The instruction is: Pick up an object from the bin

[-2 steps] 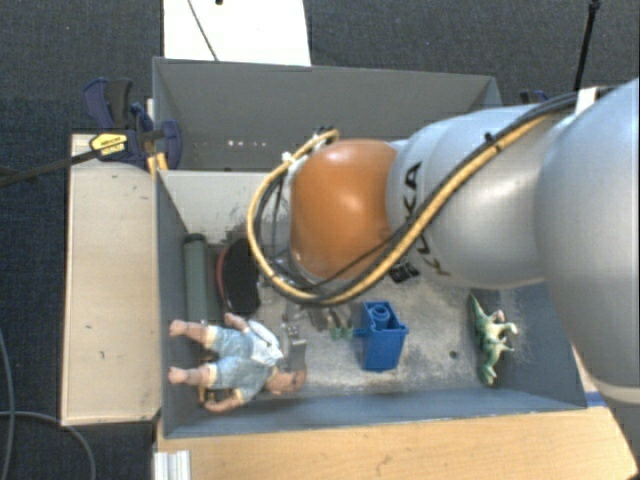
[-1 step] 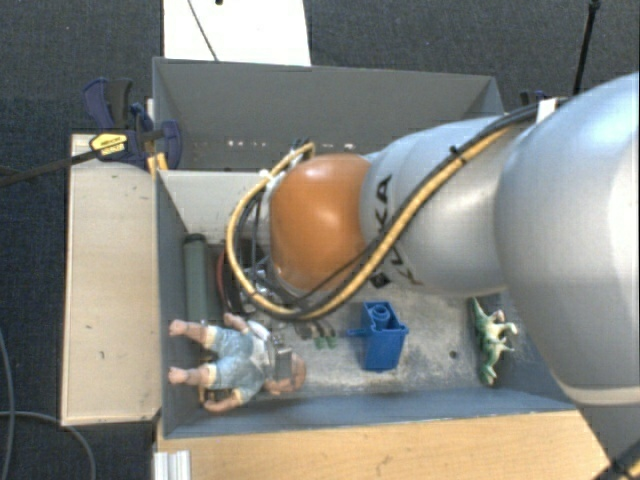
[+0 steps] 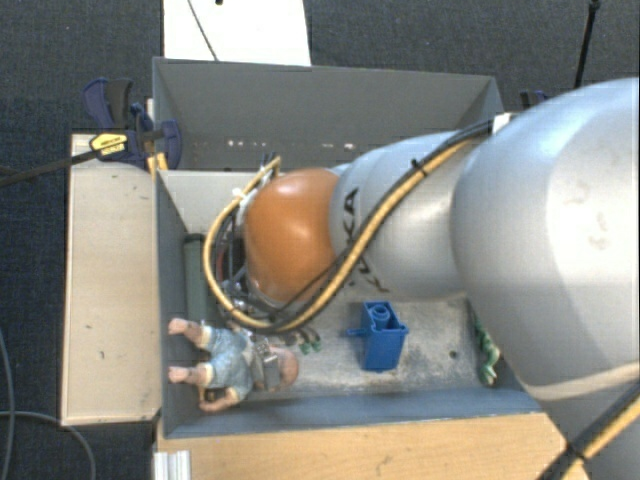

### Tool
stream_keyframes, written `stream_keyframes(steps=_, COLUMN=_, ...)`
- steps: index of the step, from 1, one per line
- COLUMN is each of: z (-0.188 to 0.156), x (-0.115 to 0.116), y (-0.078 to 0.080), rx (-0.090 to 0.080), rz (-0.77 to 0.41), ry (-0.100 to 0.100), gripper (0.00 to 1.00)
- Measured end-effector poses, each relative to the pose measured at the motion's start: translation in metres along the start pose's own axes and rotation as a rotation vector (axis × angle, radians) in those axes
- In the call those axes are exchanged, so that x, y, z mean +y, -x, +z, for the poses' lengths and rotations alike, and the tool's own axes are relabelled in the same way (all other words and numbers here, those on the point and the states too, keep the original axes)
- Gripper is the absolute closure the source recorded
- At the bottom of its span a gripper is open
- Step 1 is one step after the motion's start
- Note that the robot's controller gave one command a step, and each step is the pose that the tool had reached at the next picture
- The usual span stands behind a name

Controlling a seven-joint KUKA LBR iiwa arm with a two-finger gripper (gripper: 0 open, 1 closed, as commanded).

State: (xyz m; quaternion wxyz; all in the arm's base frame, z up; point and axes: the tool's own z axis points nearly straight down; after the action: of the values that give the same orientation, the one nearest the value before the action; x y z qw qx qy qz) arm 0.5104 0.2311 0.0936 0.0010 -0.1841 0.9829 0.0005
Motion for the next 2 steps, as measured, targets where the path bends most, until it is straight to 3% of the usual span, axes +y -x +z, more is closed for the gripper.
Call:
stream_keyframes(steps=1, z=0.012, x=0.0084, y=-0.0144, rx=-0.014, rz=-0.028, ry=-0.006, gripper=1.0)
stream_keyframes(steps=2, z=0.0148, x=0.0103, y=-0.0169, rx=-0.006, rz=-0.028, ry=-0.003, gripper=0.0)
